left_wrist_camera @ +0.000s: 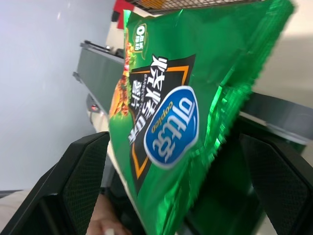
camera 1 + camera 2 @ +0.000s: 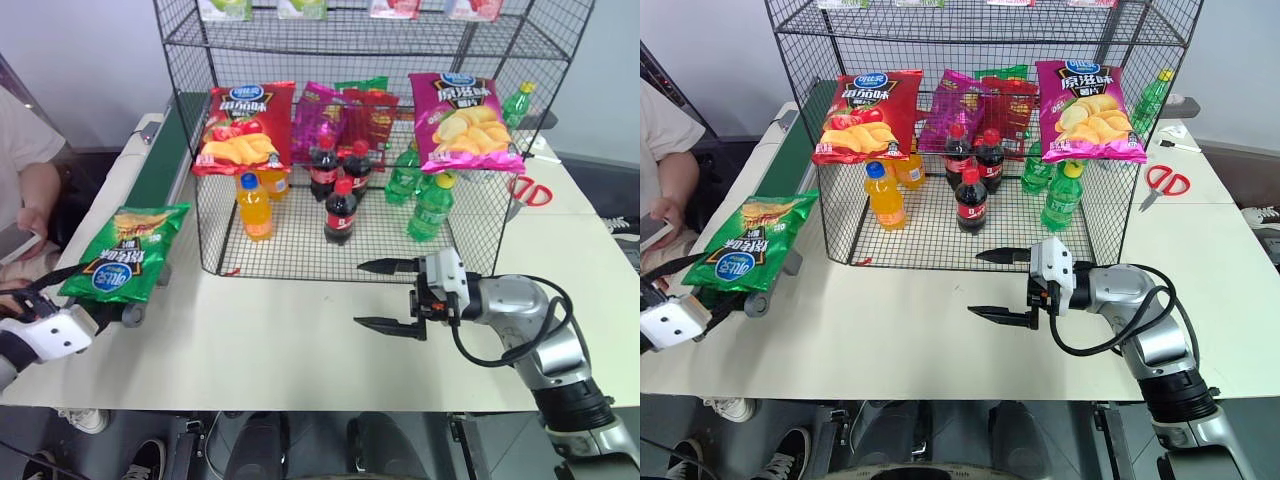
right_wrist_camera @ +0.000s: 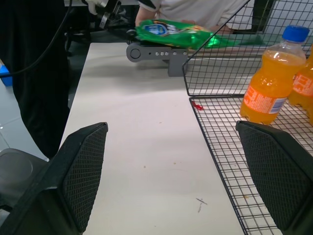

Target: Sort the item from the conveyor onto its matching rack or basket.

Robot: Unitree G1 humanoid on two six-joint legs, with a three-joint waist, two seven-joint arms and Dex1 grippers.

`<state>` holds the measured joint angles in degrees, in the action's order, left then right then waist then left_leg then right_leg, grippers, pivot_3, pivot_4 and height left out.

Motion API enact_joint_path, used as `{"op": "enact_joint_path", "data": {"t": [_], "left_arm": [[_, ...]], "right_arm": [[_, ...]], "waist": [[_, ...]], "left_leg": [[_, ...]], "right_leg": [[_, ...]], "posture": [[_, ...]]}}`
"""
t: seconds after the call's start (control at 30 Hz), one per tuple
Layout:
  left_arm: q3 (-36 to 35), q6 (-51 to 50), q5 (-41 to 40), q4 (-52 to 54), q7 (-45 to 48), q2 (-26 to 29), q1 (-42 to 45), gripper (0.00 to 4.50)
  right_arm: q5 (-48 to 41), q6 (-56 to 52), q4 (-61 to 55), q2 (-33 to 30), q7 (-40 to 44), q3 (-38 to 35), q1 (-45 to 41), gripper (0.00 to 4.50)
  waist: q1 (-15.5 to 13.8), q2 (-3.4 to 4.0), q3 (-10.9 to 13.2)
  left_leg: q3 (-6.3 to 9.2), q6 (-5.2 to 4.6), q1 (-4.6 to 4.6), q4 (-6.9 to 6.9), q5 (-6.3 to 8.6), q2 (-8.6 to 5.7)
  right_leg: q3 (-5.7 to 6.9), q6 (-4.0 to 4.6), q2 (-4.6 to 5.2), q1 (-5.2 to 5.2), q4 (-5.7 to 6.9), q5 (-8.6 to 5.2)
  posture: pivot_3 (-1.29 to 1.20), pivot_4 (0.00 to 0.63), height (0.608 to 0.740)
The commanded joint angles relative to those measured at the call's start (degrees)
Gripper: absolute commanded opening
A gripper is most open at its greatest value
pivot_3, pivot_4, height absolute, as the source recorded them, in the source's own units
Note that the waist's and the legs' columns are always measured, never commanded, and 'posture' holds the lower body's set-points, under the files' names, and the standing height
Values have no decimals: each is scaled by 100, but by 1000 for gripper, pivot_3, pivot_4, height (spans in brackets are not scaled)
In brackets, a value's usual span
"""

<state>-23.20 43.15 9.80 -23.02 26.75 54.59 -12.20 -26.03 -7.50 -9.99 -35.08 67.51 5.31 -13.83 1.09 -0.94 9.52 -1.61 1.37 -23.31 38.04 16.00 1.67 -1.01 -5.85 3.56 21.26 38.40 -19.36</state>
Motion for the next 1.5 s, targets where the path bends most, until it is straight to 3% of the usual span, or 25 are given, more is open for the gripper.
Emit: {"op": "enact_joint_path", "data": {"t": [0.03, 0.3, 0.6, 0.73, 0.83, 0.9, 1.0, 1.17, 1.23, 1.4, 1.5], "left_arm": [[-2, 2, -134, -16, -26, 117, 104, 4500], [249, -33, -364, -81, 242, 99, 277, 4500], [351, -204, -622, 60, 470, 77, 477, 68], [249, -463, -1215, 258, 722, -16, 490, 68], [4, -949, -2526, 753, 1363, -158, 362, 68], [-416, -2261, -4370, 1699, 2232, -202, -10, 68], [-1133, -4044, -6180, 2811, 3049, -70, -711, 68], [-2791, -7273, -8694, 4083, 4011, 410, -2269, 68], [-3115, -8130, -9253, 4260, 4102, 521, -2532, 68], [-2247, -8518, -10317, 5162, 3183, 307, -1558, 68], [-1588, -8700, -10738, 5372, 2803, 195, -853, 68]], "right_arm": [[-41, 78, -265, -66, -33, -169, 15, 4375], [24, 170, -185, -82, -98, -226, -41, 4375], [94, 217, -165, -71, -84, -262, -39, 4500], [114, 242, -149, -64, -91, -254, -34, 4500], [149, 283, -110, -68, -88, -251, -49, 4500], [160, 298, -65, -64, -79, -260, -82, 4500], [170, 324, 8, -48, -63, -280, -113, 4500], [-91, 56, 13, -15, -25, -338, -145, 4500], [-291, -204, -71, -40, 26, -354, -139, 4500], [-2590, -2875, -841, -497, 84, -546, -19, 4500], [-3333, -3611, -848, -422, -269, -760, -140, 4500]], "waist": [[-1, 0, 0], [-4, 0, 0], [-8, 0, 0], [-5, 0, 0], [-4, 0, 0], [22, -3, 1], [32, -3, 1], [122, -2, 3], [123, 6, 7], [55, 21, 16], [54, 12, 11]], "left_leg": [[0, 0, 0, 0, 0, 0], [-2, 0, 0, 0, 0, -1], [-3, 0, 0, 1, 0, -1], [-3, 0, 0, 1, 0, -1], [-3, 0, 0, 2, 0, 0], [-3, 1, 0, 2, 0, 1], [-1, 2, -1, 2, -1, 6], [3, 3, 5, 2, -1, 6], [7, 3, 11, 2, -2, 6], [9, 3, 75, -4, 0, 2], [11, 3, 87, -10, 0, 4]], "right_leg": [[0, 0, 0, 0, 1, 0], [4, 0, -1, 3, 5, 0], [4, 0, -1, 3, 5, 0], [4, 0, -1, 4, 7, 0], [3, 0, -1, 5, 7, 0], [2, 0, 0, 5, 7, 0], [-2, 0, 0, 6, 7, 0], [-1, 1, 0, -8, 2, -1], [3, 3, -1, -16, 3, -2], [4, 6, 4, -85, -17, -3], [1, 7, 3, -95, -22, -3]], "posture": [[0, 150, 739], [0, 150, 739], [0, 150, 739], [0, 150, 739], [0, 150, 739], [0, 150, 739], [0, 150, 739], [0, 150, 739], [0, 150, 739], [0, 150, 739], [0, 150, 739]]}}
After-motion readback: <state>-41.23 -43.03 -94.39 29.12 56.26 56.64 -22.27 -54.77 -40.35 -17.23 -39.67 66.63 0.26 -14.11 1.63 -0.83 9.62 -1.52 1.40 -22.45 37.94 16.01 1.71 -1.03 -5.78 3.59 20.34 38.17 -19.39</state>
